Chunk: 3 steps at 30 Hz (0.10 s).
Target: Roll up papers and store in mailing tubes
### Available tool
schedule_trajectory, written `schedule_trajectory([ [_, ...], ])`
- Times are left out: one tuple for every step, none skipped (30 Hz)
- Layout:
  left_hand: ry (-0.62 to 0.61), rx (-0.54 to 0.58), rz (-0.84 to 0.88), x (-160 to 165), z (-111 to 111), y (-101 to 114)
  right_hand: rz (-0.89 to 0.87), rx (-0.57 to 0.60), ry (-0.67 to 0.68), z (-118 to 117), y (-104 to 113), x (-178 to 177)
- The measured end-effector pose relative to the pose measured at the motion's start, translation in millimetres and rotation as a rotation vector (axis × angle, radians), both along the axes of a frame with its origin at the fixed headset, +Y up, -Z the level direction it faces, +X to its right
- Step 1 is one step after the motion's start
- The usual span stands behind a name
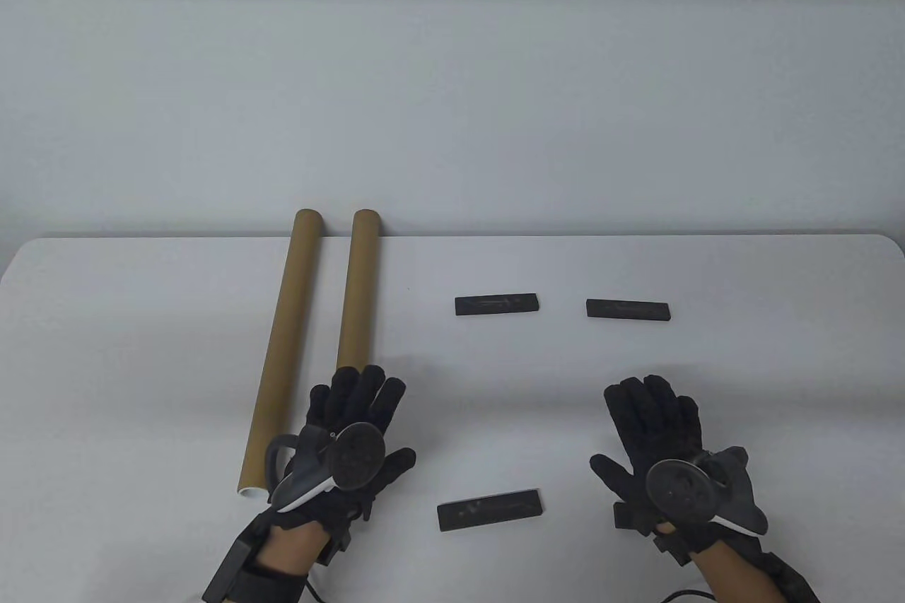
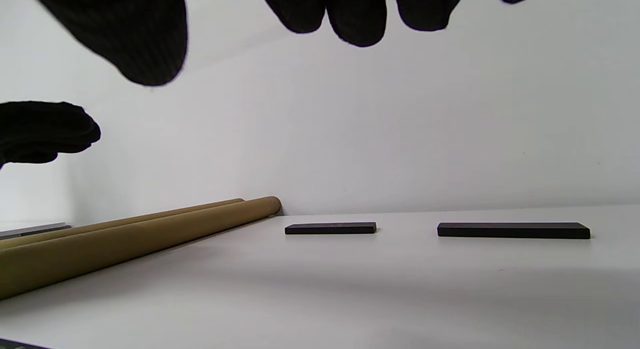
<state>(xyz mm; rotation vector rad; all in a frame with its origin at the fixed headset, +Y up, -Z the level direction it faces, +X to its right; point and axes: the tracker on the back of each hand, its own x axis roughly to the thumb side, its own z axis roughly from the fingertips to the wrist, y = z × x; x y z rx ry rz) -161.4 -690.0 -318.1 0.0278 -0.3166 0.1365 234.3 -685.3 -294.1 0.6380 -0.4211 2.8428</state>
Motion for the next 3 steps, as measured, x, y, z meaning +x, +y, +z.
schedule_trajectory([
  [0.002,0.001,-0.003,-0.1,0.4,0.3,-0.001,-0.005,0.0,0.1,-0.4,-0.2],
  [0.005,0.001,-0.005,-0.4,0.8,0.5,-0.001,-0.006,0.001,0.3,-0.5,-0.4],
  [0.012,0.003,-0.009,-1.0,0.8,0.2,-0.001,-0.007,0.002,0.6,-0.4,-0.8],
])
